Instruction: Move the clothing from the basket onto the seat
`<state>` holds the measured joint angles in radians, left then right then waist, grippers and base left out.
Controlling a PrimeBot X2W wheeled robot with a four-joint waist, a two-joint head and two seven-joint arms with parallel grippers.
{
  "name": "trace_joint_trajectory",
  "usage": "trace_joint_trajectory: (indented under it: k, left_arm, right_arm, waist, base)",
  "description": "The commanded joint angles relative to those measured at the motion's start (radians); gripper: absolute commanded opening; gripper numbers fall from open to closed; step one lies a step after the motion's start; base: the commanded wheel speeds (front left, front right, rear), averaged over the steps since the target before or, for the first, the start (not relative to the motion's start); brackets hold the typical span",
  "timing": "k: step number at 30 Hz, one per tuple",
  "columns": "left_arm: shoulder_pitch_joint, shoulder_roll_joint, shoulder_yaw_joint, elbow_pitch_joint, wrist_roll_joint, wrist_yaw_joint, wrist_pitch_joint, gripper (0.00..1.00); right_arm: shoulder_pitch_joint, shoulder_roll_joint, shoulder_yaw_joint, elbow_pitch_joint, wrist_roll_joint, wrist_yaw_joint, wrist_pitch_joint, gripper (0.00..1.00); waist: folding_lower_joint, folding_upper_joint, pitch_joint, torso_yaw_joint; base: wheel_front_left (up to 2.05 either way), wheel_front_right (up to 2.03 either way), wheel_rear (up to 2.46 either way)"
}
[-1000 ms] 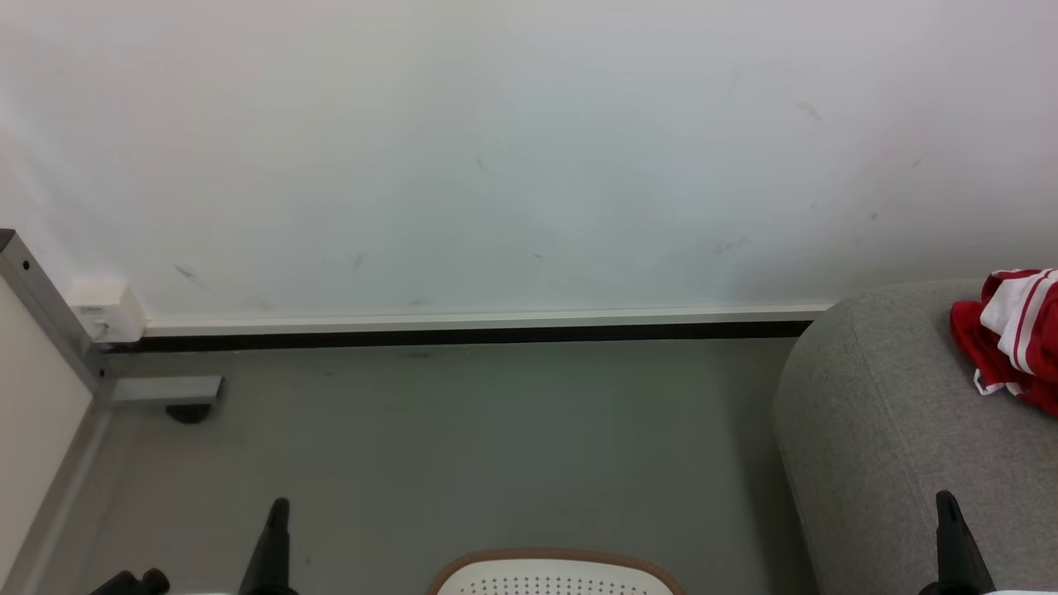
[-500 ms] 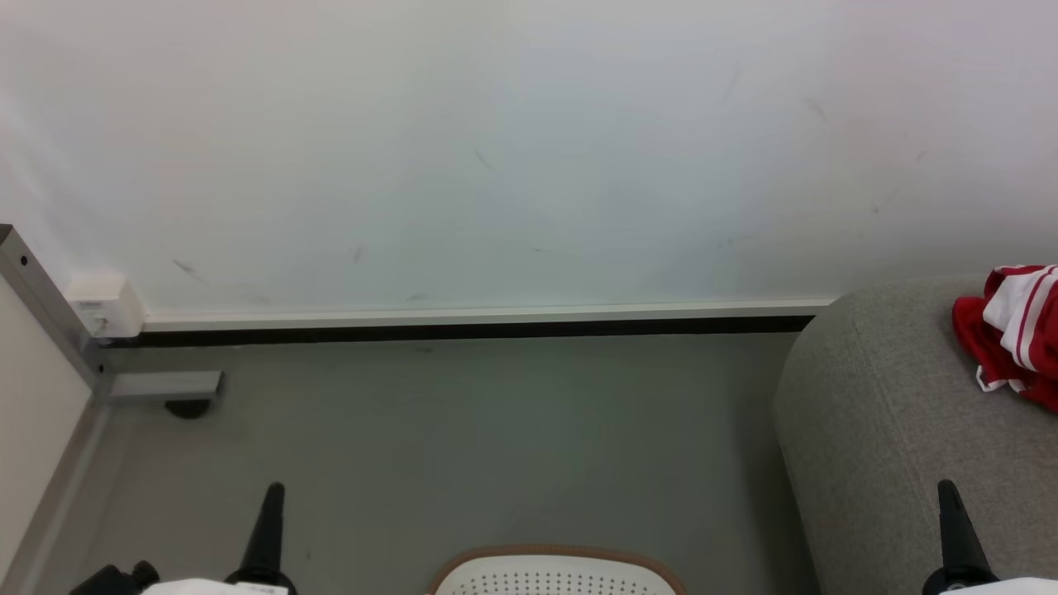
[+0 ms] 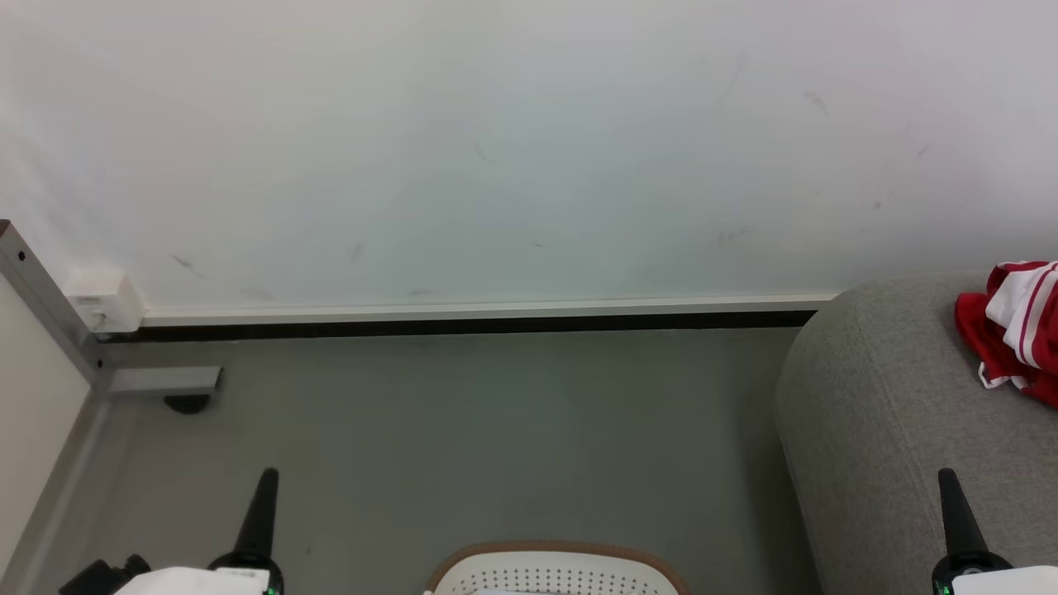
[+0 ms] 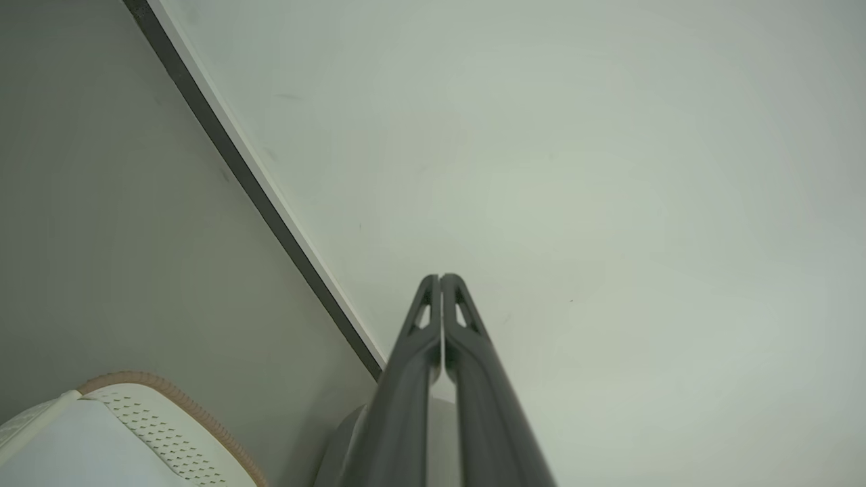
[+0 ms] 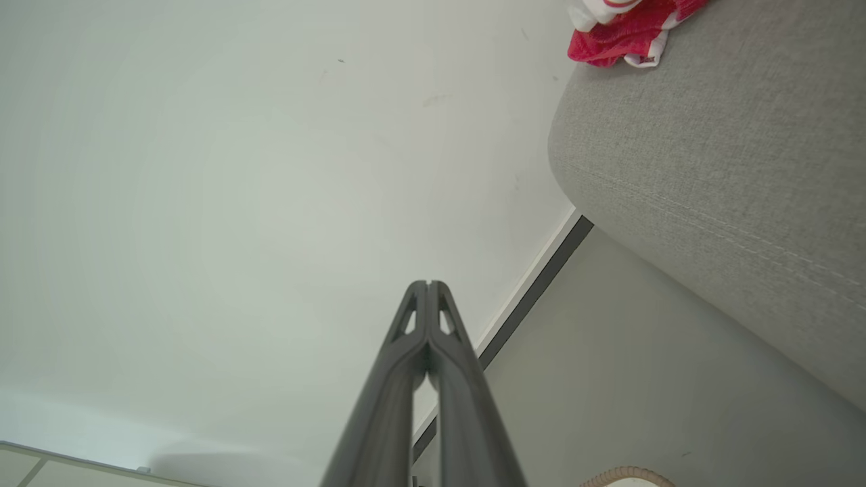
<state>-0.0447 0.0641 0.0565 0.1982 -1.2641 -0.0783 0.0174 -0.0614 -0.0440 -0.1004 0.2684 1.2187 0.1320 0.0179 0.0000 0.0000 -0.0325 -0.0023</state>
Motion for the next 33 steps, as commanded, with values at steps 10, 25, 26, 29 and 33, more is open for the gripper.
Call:
trace_joint_trajectory:
  k: [10, 25, 26, 29, 33]
  left_arm:
    - [-0.031, -0.003, 0.021, -0.009, -0.097, 0.002, 0.028, 0.00]
    - [-0.048, -0.007, 0.040, -0.012, -0.210, 0.004, 0.061, 0.00]
    - [-0.049, -0.007, 0.041, -0.012, -0.217, 0.004, 0.063, 0.00]
    - [-0.051, -0.008, 0.045, -0.012, -0.241, 0.004, 0.068, 0.00]
    - [-0.056, -0.010, 0.049, -0.013, -0.265, 0.004, 0.075, 0.00]
  right_arm:
    - [-0.034, -0.012, -0.004, -0.010, 0.112, -0.002, 0.026, 0.00]
    - [-0.050, -0.014, -0.006, -0.010, 0.243, -0.002, 0.055, 0.00]
    - [-0.052, -0.014, -0.006, -0.010, 0.253, -0.002, 0.058, 0.00]
    - [-0.056, -0.014, -0.006, -0.010, 0.274, -0.002, 0.063, 0.00]
    - [-0.061, -0.015, -0.006, -0.010, 0.307, -0.002, 0.070, 0.00]
  waist:
    - [0.0000, 0.0000, 0.007, 0.000]
    - [0.0000, 0.0000, 0.016, 0.001]
    - [0.0000, 0.0000, 0.017, 0.001]
    - [0.0000, 0.0000, 0.019, 0.001]
    - [0.0000, 0.0000, 0.021, 0.001]
  base:
    - [0.00, 0.00, 0.00]
    - [0.00, 0.00, 0.00]
    - [0.00, 0.00, 0.00]
    - [0.00, 0.00, 0.00]
    - [0.00, 0.00, 0.00]
